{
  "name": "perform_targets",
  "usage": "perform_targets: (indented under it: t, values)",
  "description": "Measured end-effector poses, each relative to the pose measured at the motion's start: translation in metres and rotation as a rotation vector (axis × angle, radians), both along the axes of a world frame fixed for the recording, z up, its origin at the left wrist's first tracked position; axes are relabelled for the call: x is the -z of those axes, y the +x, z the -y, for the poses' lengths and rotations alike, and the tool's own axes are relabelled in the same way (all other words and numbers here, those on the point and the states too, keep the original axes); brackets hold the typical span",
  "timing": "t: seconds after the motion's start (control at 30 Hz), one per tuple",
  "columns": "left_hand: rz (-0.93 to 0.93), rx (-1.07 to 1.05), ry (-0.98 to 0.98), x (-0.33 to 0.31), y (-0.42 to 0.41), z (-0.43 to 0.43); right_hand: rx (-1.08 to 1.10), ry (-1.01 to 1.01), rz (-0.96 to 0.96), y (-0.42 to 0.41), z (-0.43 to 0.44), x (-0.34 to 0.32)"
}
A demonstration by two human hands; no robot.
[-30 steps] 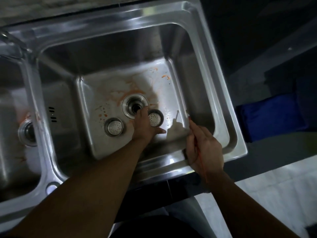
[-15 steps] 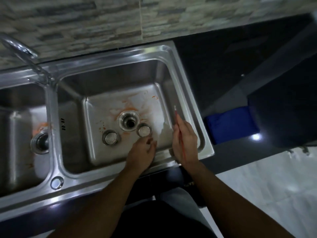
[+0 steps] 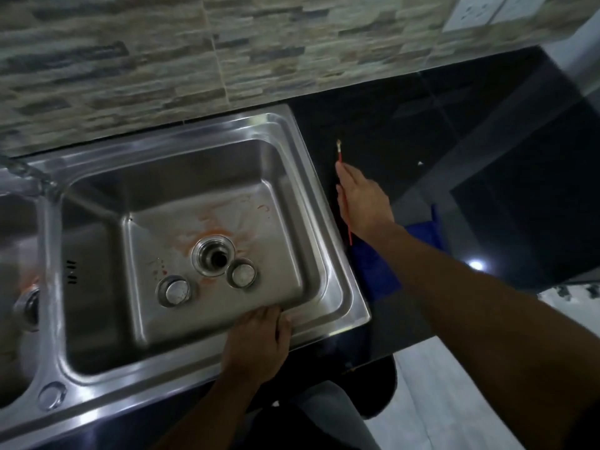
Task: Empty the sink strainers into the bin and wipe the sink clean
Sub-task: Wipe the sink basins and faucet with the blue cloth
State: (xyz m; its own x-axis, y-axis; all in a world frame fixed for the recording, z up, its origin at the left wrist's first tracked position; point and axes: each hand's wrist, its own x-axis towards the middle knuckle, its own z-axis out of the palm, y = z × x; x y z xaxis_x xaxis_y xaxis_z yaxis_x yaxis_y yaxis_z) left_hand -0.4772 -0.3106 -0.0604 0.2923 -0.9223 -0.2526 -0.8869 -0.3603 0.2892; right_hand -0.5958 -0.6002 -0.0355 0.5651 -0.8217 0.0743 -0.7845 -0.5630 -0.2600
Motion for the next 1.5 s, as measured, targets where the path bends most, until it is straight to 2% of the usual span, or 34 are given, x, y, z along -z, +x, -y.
perform_targets:
  t: [0.2,0.33,0.53,0.8,0.93,1.03,1.1,1.23,1.4,1.5]
  values:
    - [-0.003,-0.038,0.053,-0.003,-0.002,0.003,-0.113,-0.013,-0.252,-0.003,0.046,0.012]
    - [-0.011,-0.039,0.074,-0.006,-0.003,0.004,-0.101,0.063,-0.290,0.009,0.054,0.010]
    - [-0.019,-0.022,0.045,-0.006,-0.003,0.004,-0.061,0.115,-0.109,0.008,0.031,0.013]
    - [-0.026,-0.018,0.021,-0.002,-0.003,0.003,-0.095,0.156,-0.167,0.016,0.022,0.024]
    - [-0.049,0.029,0.027,0.005,-0.001,0.002,-0.047,0.251,0.029,0.012,0.018,0.016]
    - [-0.070,0.075,0.020,0.012,0.001,0.000,-0.010,0.270,0.184,-0.014,-0.008,0.011]
    - [-0.077,0.097,0.002,0.013,0.002,0.000,-0.010,0.270,0.208,-0.042,-0.030,0.010]
    - [-0.162,0.163,-0.088,0.007,-0.006,0.014,-0.080,0.184,0.148,-0.109,-0.069,0.012]
    - [-0.242,0.344,-0.240,-0.017,-0.050,0.075,-0.170,0.198,0.024,-0.179,-0.085,0.014]
    - [-0.222,0.456,-0.184,-0.024,-0.079,0.104,-0.227,0.207,-0.086,-0.201,-0.079,0.014]
